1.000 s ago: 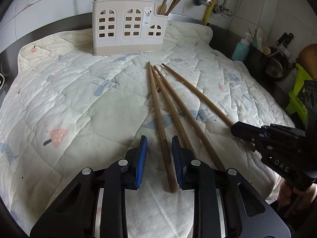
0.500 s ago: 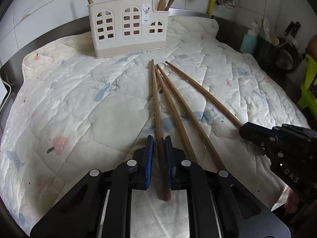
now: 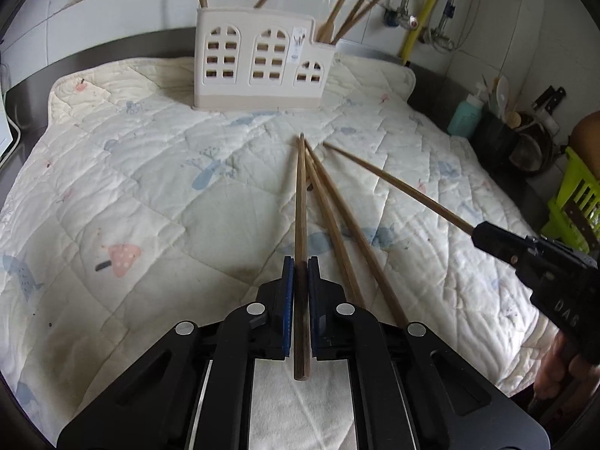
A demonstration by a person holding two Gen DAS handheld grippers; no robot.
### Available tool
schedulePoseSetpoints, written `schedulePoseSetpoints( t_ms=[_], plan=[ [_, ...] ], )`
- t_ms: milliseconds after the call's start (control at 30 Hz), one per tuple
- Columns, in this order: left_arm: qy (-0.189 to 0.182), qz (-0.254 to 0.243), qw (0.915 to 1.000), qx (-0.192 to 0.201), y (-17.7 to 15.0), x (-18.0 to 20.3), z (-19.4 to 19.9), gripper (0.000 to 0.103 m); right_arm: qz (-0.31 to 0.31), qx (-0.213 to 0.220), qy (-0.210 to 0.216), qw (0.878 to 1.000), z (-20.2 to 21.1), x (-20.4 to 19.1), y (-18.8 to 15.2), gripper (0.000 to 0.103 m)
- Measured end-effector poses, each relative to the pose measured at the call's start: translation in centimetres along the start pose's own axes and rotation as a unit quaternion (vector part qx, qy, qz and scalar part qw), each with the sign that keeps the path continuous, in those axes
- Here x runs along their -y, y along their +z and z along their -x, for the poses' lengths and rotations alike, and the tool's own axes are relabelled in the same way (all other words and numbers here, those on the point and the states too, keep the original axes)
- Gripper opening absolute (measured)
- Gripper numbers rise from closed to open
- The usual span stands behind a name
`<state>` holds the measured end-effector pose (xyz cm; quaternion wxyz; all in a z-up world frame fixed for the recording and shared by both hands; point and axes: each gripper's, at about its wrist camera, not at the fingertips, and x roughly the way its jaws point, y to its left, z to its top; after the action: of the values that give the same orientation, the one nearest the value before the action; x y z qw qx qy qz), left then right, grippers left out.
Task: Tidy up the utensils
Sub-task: 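Raise both held chopsticks upright and carry them above the white holder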
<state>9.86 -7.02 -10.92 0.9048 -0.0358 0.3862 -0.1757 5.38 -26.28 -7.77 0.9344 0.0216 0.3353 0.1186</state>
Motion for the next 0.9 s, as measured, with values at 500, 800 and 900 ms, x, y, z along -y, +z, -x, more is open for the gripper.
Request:
schedulePoseSetpoints(
  t_ms=[500, 800, 900],
  plan=[
    [-0.030, 0.012, 0.9956, 0.087, 3.9, -1.5, 4.3, 0.005, 0.020, 0.061, 0.030, 0.997, 3.8, -0.4, 6.6, 0.006],
    [-0.027, -0.019, 0.9918, 0.124, 7.2, -1.4, 5.9, 0.005, 0.049, 0.081, 0.035, 0.995, 4.7, -0.5, 12.4, 0.006],
    [-0.024, -0.036, 0.9899, 0.135, 8.7, -1.2, 6.5, 0.005, 0.063, 0.092, 0.028, 0.993, 5.0, -0.5, 14.6, 0.006]
  ],
)
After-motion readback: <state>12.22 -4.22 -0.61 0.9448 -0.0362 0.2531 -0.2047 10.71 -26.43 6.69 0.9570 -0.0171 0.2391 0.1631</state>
